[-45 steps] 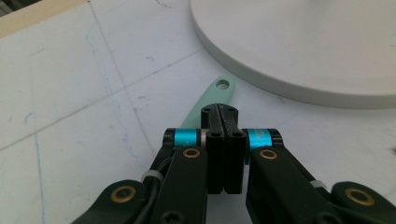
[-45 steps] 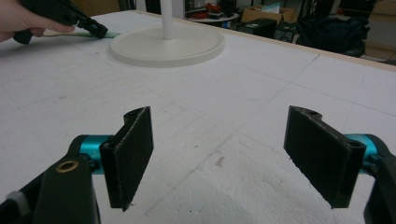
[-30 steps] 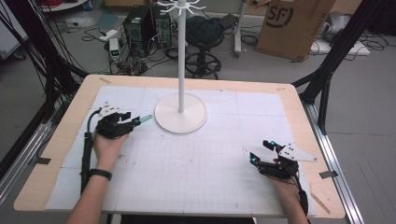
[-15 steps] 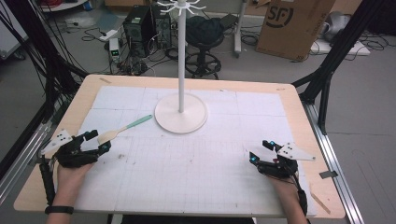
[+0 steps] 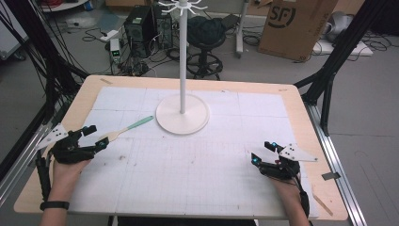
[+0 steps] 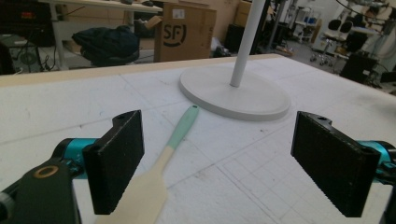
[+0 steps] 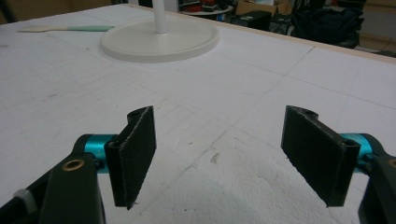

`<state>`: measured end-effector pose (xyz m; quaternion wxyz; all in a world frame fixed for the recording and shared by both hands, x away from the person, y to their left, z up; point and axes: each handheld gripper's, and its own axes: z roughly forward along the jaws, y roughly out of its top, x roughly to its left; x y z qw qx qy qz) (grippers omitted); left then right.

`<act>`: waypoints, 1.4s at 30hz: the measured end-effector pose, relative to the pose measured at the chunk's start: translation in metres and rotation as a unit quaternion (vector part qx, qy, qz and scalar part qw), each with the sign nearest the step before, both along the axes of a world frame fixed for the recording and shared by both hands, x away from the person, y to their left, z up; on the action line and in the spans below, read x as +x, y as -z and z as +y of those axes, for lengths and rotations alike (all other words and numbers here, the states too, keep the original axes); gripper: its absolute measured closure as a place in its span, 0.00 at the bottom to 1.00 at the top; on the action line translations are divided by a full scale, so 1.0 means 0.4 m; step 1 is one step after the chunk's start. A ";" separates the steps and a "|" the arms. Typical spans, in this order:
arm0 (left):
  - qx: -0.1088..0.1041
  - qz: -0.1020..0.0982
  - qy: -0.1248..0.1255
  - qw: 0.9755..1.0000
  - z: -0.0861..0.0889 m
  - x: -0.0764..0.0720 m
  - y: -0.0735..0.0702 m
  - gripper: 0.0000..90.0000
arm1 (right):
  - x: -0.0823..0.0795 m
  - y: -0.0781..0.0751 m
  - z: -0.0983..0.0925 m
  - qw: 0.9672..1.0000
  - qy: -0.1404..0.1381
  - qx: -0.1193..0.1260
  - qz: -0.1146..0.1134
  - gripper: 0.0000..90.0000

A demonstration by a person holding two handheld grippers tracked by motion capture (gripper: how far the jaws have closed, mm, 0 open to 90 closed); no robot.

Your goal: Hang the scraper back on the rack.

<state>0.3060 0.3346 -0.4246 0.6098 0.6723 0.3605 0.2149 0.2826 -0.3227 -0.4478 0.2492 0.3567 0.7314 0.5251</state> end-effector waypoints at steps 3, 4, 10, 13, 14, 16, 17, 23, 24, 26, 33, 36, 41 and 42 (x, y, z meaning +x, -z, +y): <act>0.022 -0.003 0.014 1.000 0.001 0.027 -0.025 0.19 | 0.000 0.000 0.000 1.000 0.000 0.000 0.000 0.28; 0.032 0.000 0.014 0.999 0.000 0.038 -0.032 0.19 | 0.000 0.000 0.000 1.000 0.000 0.000 0.000 0.29; 0.058 0.016 0.013 0.998 -0.006 0.097 -0.042 0.20 | 0.000 0.000 0.001 1.000 -0.002 0.001 0.002 0.29; 0.071 0.029 0.018 0.997 -0.010 0.121 -0.042 0.22 | -0.001 0.000 0.002 1.000 -0.002 0.000 0.001 0.29; 0.089 0.036 0.021 0.995 -0.017 0.145 -0.040 0.22 | -0.001 0.000 0.002 1.000 -0.003 0.000 0.001 0.29; 0.102 0.051 0.026 0.993 -0.023 0.168 -0.036 0.23 | -0.001 0.000 0.002 1.000 -0.003 -0.001 0.000 0.28; 0.107 0.054 0.024 0.992 -0.027 0.180 -0.033 0.23 | -0.002 0.000 0.003 1.000 -0.002 0.000 0.001 0.28; 0.153 0.087 0.044 0.983 -0.057 0.235 -0.006 0.25 | -0.002 0.000 0.003 1.000 -0.003 -0.004 -0.003 0.28; 0.162 0.092 0.048 0.981 -0.066 0.241 -0.001 0.25 | -0.002 0.000 0.003 1.000 -0.003 -0.005 -0.002 0.28; 0.173 0.099 0.055 0.978 -0.075 0.248 0.006 0.26 | -0.002 0.000 0.003 1.000 -0.004 -0.005 -0.003 0.28; 0.206 0.123 0.066 0.969 -0.082 0.270 0.043 0.42 | -0.003 0.000 0.003 1.000 -0.005 -0.004 -0.003 0.28; 0.228 0.121 0.068 0.964 -0.096 0.271 0.050 0.52 | -0.003 0.000 0.003 1.000 -0.006 -0.002 -0.002 0.28; 0.238 0.121 0.074 0.961 -0.103 0.271 0.056 0.63 | -0.002 0.000 0.003 1.000 -0.006 -0.003 -0.003 0.28; 0.240 0.121 0.079 0.960 -0.102 0.270 0.056 0.67 | -0.003 0.000 0.003 1.000 -0.006 -0.003 -0.002 0.28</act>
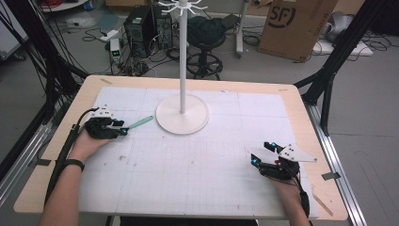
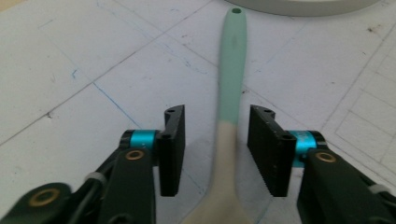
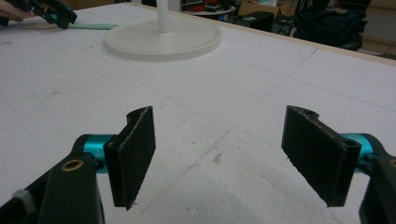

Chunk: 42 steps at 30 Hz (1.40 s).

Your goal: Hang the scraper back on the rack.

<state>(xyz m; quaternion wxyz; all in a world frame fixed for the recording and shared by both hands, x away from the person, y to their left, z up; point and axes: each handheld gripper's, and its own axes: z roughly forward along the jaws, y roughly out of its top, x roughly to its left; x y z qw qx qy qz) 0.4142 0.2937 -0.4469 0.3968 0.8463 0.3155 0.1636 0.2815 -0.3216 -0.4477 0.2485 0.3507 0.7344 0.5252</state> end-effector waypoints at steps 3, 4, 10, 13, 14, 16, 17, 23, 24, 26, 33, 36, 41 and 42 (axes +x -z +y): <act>-0.007 0.005 0.003 1.000 0.001 0.000 0.002 0.75 | 0.000 0.000 0.000 1.000 0.000 -0.002 -0.001 0.28; -0.006 0.006 0.004 1.000 0.002 0.001 0.002 0.76 | 0.000 0.000 0.000 1.000 0.000 -0.002 -0.001 0.28; -0.012 0.006 0.007 1.000 0.003 0.000 0.004 0.88 | 0.000 0.000 0.000 1.000 -0.002 -0.003 -0.002 0.28; -0.012 0.007 0.007 1.000 0.003 0.000 0.004 0.88 | -0.001 0.000 0.002 1.000 -0.001 -0.002 -0.001 0.28; -0.010 0.005 0.008 1.000 0.003 0.000 0.003 0.89 | -0.001 0.000 0.002 1.000 -0.001 -0.003 -0.001 0.28; -0.004 0.003 0.007 1.000 0.000 -0.001 0.001 0.89 | -0.001 0.000 0.001 1.000 -0.001 -0.003 -0.001 0.28; -0.004 0.003 0.004 1.000 -0.001 -0.002 0.000 0.89 | -0.001 0.000 0.001 1.000 -0.002 -0.003 -0.001 0.28; -0.005 -0.007 -0.001 1.000 -0.008 -0.017 -0.022 0.90 | 0.000 0.000 0.000 1.000 -0.001 -0.002 0.000 0.28; -0.009 -0.013 -0.001 1.000 -0.008 -0.022 -0.033 0.90 | 0.000 0.000 0.000 1.000 -0.001 -0.002 0.000 0.28; -0.023 -0.033 -0.003 0.999 -0.005 -0.041 -0.068 0.90 | 0.000 0.000 0.000 1.000 -0.001 -0.001 0.001 0.28; -0.067 -0.070 -0.011 0.995 0.021 -0.090 -0.161 0.90 | 0.000 0.000 0.001 1.000 -0.001 -0.002 0.000 0.28; -0.080 -0.077 -0.004 0.994 0.021 -0.117 -0.246 0.90 | 0.000 0.000 0.000 1.000 -0.001 -0.001 0.001 0.28; -0.095 -0.087 0.001 0.992 0.010 -0.137 -0.331 0.90 | 0.000 0.000 0.000 1.000 -0.001 -0.001 0.001 0.28; -0.098 -0.093 0.002 0.991 0.003 -0.144 -0.363 0.90 | 0.000 0.000 0.000 1.000 0.000 -0.002 0.001 0.28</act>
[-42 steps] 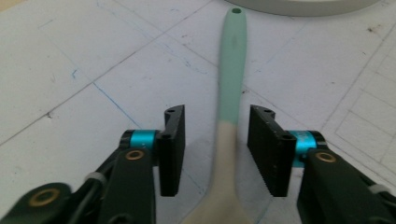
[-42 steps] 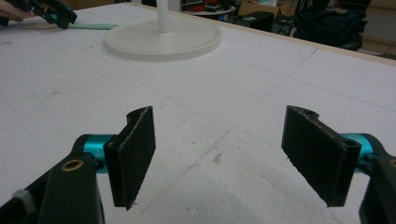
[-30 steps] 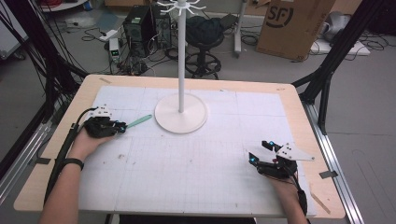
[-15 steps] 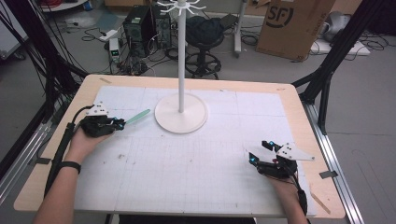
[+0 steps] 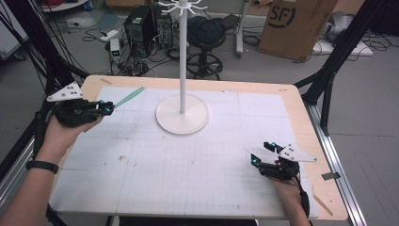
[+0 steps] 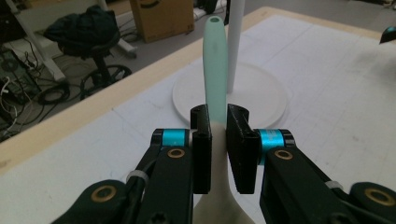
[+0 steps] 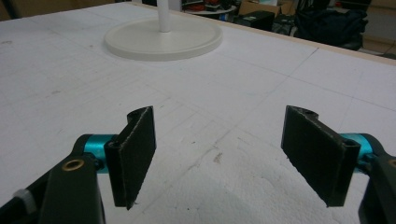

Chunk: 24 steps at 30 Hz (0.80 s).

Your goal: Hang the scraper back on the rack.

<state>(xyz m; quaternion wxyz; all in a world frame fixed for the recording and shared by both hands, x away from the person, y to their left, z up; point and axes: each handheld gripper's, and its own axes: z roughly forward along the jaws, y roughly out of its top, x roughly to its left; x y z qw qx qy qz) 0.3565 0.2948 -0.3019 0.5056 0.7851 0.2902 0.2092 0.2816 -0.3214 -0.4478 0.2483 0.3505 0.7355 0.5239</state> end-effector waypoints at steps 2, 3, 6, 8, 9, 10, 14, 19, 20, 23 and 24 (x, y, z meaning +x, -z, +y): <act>-0.001 -0.003 0.003 1.000 -0.006 -0.004 -0.022 0.90 | 0.000 0.000 0.000 1.000 0.000 0.000 0.001 0.28; -0.006 -0.004 0.004 1.000 -0.011 -0.007 -0.039 0.90 | 0.000 0.000 0.000 1.000 0.000 0.000 0.000 0.28; -0.024 -0.011 0.015 1.000 -0.025 -0.017 -0.090 0.90 | 0.000 0.000 0.000 1.000 0.000 0.000 0.000 0.28; -0.032 -0.020 0.022 0.999 -0.035 -0.021 -0.122 0.90 | 0.000 0.000 0.000 1.000 -0.001 0.000 0.000 0.28; -0.034 -0.022 0.024 0.999 -0.043 -0.019 -0.146 0.90 | 0.000 0.000 0.000 1.000 0.000 0.000 0.000 0.28; -0.034 -0.022 0.024 0.999 -0.043 -0.019 -0.146 0.90 | 0.000 0.000 0.000 1.000 0.000 0.000 0.000 0.28; -0.042 -0.028 0.025 0.998 -0.062 -0.012 -0.206 0.90 | 0.000 0.000 0.000 1.000 -0.001 0.000 -0.001 0.28; -0.051 -0.035 0.034 0.997 -0.080 -0.010 -0.248 0.90 | 0.000 0.000 0.000 1.000 -0.002 0.001 0.000 0.28; -0.051 -0.038 0.038 0.997 -0.085 -0.009 -0.261 0.90 | 0.000 0.000 0.000 1.000 -0.002 0.000 -0.001 0.28; -0.055 -0.042 0.043 0.997 -0.096 -0.005 -0.289 0.90 | 0.001 0.000 0.000 1.000 -0.003 -0.001 -0.002 0.28; -0.057 -0.042 0.045 0.996 -0.099 -0.003 -0.299 0.90 | 0.001 0.000 0.000 1.000 -0.003 -0.001 -0.002 0.28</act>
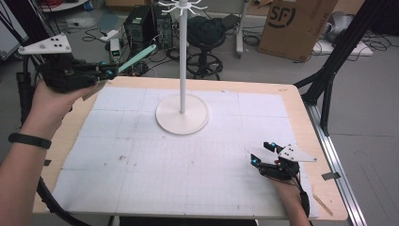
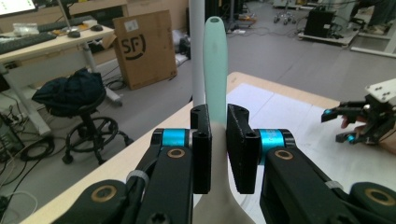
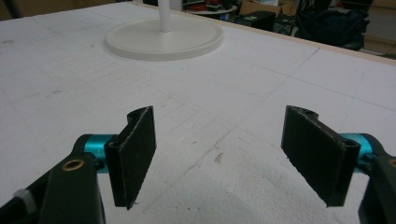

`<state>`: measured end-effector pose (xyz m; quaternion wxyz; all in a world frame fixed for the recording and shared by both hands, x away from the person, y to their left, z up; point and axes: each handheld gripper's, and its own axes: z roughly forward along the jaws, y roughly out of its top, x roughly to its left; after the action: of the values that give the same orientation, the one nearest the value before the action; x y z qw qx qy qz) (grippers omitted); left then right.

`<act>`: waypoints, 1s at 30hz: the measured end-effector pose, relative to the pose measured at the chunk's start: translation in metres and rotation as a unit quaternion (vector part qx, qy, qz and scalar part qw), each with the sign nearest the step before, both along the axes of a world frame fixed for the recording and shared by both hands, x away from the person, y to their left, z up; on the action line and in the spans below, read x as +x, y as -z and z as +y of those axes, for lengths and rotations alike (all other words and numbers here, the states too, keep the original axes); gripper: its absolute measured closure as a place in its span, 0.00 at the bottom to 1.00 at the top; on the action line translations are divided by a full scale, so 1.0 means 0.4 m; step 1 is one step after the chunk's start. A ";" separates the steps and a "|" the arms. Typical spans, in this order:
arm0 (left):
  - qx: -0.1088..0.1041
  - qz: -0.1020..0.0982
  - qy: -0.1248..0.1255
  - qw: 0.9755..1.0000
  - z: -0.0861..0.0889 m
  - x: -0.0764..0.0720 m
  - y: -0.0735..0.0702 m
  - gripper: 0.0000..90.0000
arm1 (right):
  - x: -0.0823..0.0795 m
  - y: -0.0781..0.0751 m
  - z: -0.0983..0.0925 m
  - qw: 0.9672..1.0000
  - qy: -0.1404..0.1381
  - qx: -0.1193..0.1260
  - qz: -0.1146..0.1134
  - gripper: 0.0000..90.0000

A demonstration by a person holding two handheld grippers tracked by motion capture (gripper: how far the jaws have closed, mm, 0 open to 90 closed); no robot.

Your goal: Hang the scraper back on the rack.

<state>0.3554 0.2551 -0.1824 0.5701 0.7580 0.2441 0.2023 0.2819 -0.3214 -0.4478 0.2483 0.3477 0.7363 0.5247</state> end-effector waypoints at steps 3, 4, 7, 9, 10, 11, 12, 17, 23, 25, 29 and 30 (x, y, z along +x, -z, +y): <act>-0.005 -0.007 0.003 1.000 -0.007 0.008 -0.027 0.90 | 0.000 0.000 0.000 1.000 0.000 0.001 0.001 0.28; -0.011 -0.013 0.006 1.000 -0.010 0.014 -0.040 0.90 | 0.000 0.000 0.000 1.000 0.000 0.001 0.001 0.28; -0.013 -0.016 0.006 1.000 -0.010 0.022 -0.053 0.90 | 0.000 0.000 0.000 1.000 -0.001 0.001 0.001 0.28; -0.016 -0.019 0.002 1.000 -0.012 0.027 -0.063 0.90 | 0.000 0.000 0.000 1.000 -0.001 0.001 0.001 0.28; -0.017 -0.020 -0.001 1.000 -0.011 0.032 -0.070 0.90 | 0.000 0.000 0.000 1.000 -0.001 0.001 0.001 0.28; -0.019 -0.022 0.000 1.000 -0.011 0.034 -0.073 0.90 | 0.000 0.000 0.000 1.000 -0.001 0.002 0.002 0.28; -0.016 -0.024 0.001 1.000 -0.011 0.038 -0.080 0.90 | 0.000 0.000 0.000 1.000 -0.001 0.002 0.002 0.28; -0.018 -0.030 -0.003 0.999 -0.019 0.049 -0.108 0.90 | -0.001 0.000 -0.001 1.000 -0.001 0.003 0.004 0.28; -0.013 -0.026 0.000 1.000 -0.037 0.060 -0.127 0.90 | 0.000 0.000 -0.001 1.000 -0.002 0.002 0.001 0.28; -0.012 -0.026 -0.001 1.000 -0.040 0.063 -0.130 0.90 | 0.000 0.000 -0.001 1.000 -0.002 0.003 0.003 0.28; -0.013 -0.027 -0.002 1.000 -0.040 0.068 -0.134 0.90 | 0.000 0.000 0.000 1.000 -0.003 0.002 0.002 0.28; -0.014 -0.027 -0.002 1.000 -0.040 0.070 -0.134 0.90 | 0.000 0.000 -0.001 1.000 -0.003 0.002 0.001 0.28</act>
<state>0.3834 0.2392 -0.1286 0.5863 0.7438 0.2331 0.2205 0.2819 -0.3217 -0.4478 0.2452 0.3465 0.7367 0.5263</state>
